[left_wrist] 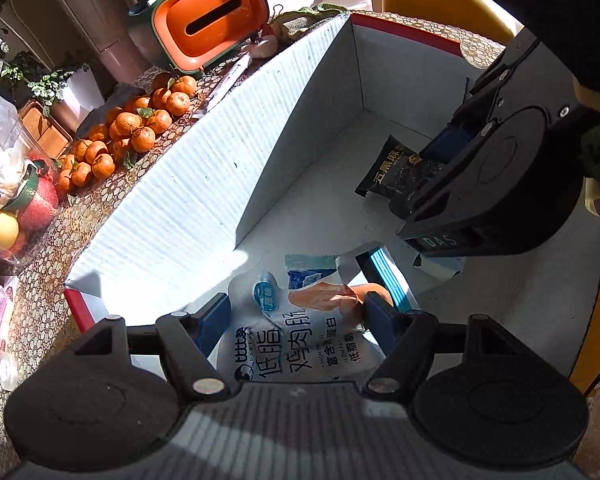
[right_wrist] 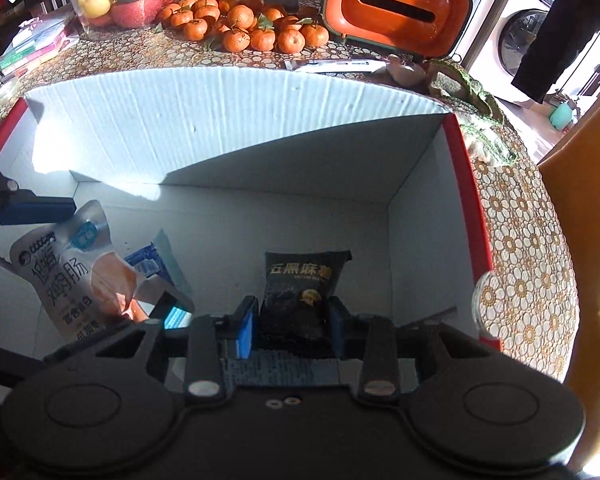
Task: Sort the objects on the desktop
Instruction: 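Open the right gripper to release the black bag while the left lowers the pouch into the box and opens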
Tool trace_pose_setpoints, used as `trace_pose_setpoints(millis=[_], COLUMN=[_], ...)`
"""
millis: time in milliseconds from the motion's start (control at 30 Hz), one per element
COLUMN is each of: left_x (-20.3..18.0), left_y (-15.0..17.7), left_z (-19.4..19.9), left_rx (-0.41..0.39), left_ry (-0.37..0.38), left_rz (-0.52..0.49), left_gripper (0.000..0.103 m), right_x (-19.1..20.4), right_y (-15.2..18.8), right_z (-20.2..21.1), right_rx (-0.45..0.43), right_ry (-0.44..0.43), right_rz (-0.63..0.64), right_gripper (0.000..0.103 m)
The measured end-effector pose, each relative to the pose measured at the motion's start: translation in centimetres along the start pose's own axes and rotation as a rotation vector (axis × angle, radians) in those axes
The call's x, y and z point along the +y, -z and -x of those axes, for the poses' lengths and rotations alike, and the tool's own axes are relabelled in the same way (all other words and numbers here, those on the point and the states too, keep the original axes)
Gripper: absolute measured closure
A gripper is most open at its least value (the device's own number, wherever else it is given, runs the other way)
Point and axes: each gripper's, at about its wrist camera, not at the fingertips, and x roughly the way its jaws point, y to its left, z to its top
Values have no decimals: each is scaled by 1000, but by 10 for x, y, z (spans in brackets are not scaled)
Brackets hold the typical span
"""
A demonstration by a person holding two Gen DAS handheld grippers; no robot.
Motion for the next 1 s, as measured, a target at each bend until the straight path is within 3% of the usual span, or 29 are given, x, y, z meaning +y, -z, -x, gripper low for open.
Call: trace_pose_setpoints(millis=[400, 567, 1000], left_x=[-8, -6, 3], left_y=[-3, -3, 0], left_z=[-10, -5, 37], left_rx=[79, 63, -33], left_ry=[21, 22, 26], left_rz=[-58, -46, 2], left_gripper=[28, 29, 29], right_x=[-3, -2, 3], right_y=[-2, -2, 2], right_z=[-4, -1, 23], right_rx=[24, 9, -39], right_ry=[-12, -6, -7], right_rz=[-21, -25, -52], right_gripper=[63, 57, 55])
